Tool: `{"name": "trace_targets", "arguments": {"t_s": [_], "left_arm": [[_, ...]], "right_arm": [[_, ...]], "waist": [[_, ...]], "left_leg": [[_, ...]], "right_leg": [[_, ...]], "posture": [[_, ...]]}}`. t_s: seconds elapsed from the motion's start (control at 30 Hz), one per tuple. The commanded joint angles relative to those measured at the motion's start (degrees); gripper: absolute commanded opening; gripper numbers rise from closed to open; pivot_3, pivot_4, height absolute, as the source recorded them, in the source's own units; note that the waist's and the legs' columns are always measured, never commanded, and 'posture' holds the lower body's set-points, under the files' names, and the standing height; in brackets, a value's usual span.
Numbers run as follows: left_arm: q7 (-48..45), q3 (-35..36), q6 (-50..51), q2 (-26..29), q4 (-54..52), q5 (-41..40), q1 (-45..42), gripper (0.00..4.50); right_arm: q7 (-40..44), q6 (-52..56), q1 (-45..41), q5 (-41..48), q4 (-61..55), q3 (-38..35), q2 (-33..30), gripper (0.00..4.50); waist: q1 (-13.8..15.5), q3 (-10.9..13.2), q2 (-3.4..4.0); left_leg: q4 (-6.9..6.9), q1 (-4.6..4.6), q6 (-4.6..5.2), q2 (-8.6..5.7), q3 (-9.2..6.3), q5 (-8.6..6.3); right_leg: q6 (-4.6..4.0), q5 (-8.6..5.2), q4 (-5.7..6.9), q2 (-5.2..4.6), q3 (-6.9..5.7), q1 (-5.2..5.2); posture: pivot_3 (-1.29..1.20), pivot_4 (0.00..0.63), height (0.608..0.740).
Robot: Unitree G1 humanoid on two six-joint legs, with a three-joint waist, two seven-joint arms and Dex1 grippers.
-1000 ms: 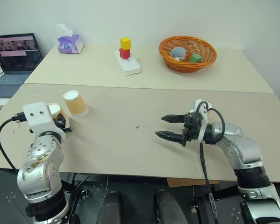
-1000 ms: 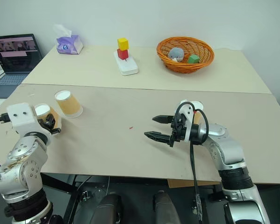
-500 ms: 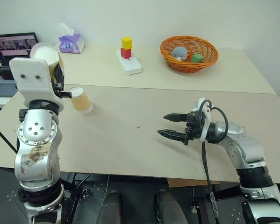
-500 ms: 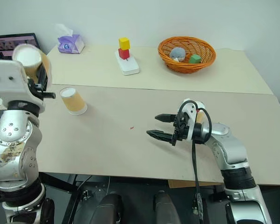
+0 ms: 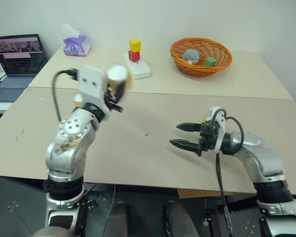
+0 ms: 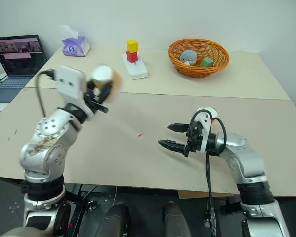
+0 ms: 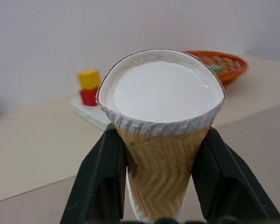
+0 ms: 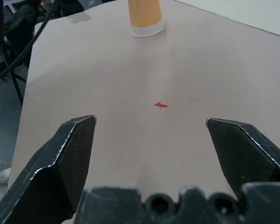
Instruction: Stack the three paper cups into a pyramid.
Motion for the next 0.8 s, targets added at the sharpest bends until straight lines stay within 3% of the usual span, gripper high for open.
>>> {"name": "trace_targets", "arguments": {"t_s": [0.03,0.37,0.8], "left_arm": [[-5.83,-0.30,-5.88,1.71,3.51,-1.16,-1.33,1.74],[-21.42,-7.17,-12.91,4.32,9.79,-2.53,0.29,1.74],[-29.97,-11.79,-15.20,3.29,16.30,-3.23,-2.88,1.74]], "right_arm": [[-0.48,1.64,1.94,3.60,-6.10,-5.33,-2.76,4.50],[-2.46,5.66,14.44,9.90,-16.21,-16.04,-8.68,4.50],[-7.89,5.34,16.13,10.92,-19.01,-14.79,-7.20,4.50]], "waist": [[-0.23,0.01,-0.01],[0.36,0.02,0.00],[0.95,0.02,-0.01]], "left_leg": [[0.00,0.00,0.00,0.01,0.01,0.00],[0.00,0.00,0.01,0.01,0.06,0.00],[0.00,0.06,0.03,0.04,0.12,0.00]], "right_leg": [[0.00,0.00,0.00,0.00,0.01,0.00],[0.01,-0.01,-0.08,0.02,0.01,0.04],[0.02,-0.02,-0.08,0.07,0.03,0.08]], "posture": [[0.00,0.150,0.658],[0.00,0.150,0.658],[0.00,0.150,0.658]]}}
